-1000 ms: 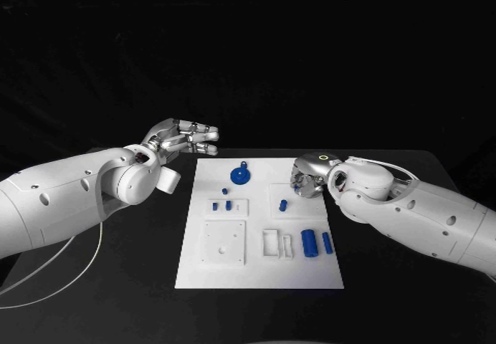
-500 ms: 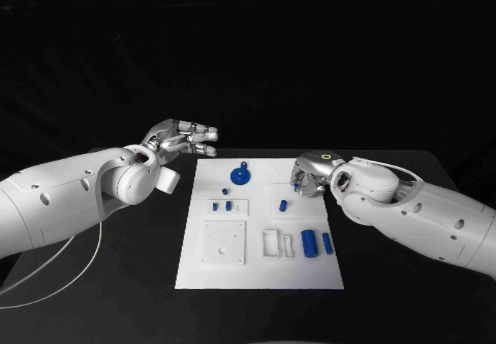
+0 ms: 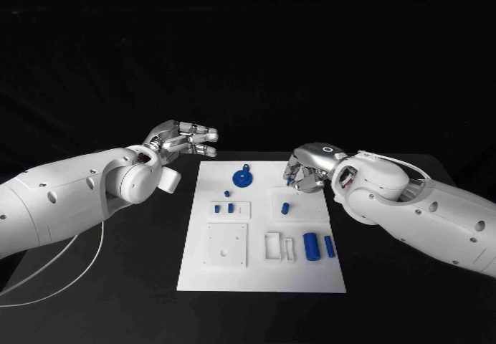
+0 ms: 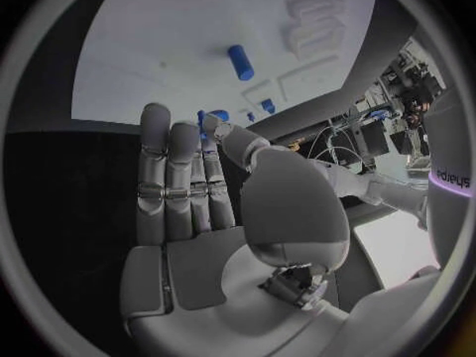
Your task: Assemble the parts on the task board
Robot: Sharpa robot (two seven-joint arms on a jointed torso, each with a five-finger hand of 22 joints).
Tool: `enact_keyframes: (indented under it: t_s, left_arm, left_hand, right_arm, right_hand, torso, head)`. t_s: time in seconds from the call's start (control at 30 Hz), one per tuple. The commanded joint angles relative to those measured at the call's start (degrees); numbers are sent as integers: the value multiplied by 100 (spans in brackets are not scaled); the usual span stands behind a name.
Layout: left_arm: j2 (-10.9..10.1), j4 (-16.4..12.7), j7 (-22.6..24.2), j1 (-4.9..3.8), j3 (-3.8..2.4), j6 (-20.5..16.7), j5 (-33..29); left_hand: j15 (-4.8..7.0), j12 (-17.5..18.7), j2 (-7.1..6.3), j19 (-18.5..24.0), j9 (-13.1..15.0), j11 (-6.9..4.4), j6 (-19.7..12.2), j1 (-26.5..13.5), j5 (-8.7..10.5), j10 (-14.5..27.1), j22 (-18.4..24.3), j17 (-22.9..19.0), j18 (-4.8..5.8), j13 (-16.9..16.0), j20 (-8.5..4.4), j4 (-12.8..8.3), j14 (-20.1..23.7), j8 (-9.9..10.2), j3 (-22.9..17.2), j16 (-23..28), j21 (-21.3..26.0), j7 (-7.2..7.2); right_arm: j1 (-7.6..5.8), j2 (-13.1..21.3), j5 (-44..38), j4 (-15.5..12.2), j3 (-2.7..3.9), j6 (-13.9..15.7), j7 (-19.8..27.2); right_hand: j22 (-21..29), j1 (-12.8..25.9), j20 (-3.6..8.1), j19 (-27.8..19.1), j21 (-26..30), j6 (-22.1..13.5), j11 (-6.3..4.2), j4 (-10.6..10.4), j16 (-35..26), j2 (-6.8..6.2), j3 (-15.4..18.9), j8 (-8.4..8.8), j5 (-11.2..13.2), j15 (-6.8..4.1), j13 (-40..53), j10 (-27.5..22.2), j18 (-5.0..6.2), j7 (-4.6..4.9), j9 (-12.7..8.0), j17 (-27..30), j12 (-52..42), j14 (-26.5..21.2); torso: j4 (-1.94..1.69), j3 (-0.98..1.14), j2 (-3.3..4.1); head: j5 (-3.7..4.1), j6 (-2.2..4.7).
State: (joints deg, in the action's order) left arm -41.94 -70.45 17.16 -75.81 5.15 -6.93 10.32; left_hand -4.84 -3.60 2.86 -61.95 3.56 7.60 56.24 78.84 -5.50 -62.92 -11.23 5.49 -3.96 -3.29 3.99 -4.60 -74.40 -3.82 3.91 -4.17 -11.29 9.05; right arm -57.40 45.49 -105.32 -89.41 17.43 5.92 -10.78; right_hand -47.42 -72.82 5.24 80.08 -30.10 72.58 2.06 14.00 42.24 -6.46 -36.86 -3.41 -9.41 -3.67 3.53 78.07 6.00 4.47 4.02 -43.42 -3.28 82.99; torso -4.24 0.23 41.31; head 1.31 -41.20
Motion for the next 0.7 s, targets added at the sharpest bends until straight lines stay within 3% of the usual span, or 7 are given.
enact_keyframes:
  t_s: [0.03, 0.1, 0.33, 0.7]
  left_arm:
    - [44, 42, 26, -3, -5, 84, -66]
    - [67, 80, 26, 0, -5, 80, -67]
    - [209, 322, 67, 27, -4, 69, -13]
    - [454, 647, 154, 83, -6, 69, -33]
  left_hand:
    - [4, 3, -19, 49, 6, -6, -36, -47, -9, 43, 17, -7, 48, -6, -10, 39, 57, 4, -3, 17, -27, -5]
    - [0, 3, -19, 55, 6, -4, -38, -48, -10, 43, 25, -9, 48, -6, -8, 42, 66, 4, -4, 18, -28, -4]
    - [-8, 4, -13, 79, 6, -3, -36, -48, -15, 42, 57, -18, 48, -6, 2, 47, 98, 3, -12, 19, -31, -4]
    - [-26, 2, 14, 122, 6, -2, -28, -62, -22, 29, 114, -38, 53, -6, 22, 49, 166, 2, -23, 23, -23, -8]
  right_arm:
    - [3, -49, 223, -131, 7, 63, 127]
    - [5, -104, 230, -196, 10, 64, 140]
    - [89, -446, 4, -375, -5, 91, 139]
    - [250, -896, -216, -273, -201, 118, 143]
  right_hand:
    - [-28, 41, 4, 54, 41, 39, -94, -10, 25, 15, 33, -25, -14, -29, 17, 116, 82, -6, 5, 9, -16, 6]
    - [-58, 40, 4, 63, 68, 37, -93, -7, 25, 20, 47, -25, -20, -28, 17, 113, 85, -5, 5, 12, -16, 8]
    - [-128, 45, 2, 89, 132, 36, -92, 16, 24, 37, 70, -25, -53, -28, 17, 113, 86, -4, 5, 18, -16, 8]
    - [-205, 59, 3, 108, 193, 36, -92, 43, 26, 50, 74, -24, -55, -28, 17, 111, 80, -5, 5, 22, -16, 8]
  torso:
    - [0, -4, -1]
    - [1, -4, -4]
    - [0, -19, -63]
    - [-11, -50, -164]
  head:
    - [-73, 22]
    - [-96, 22]
    - [-303, -61]
    - [-601, -211]
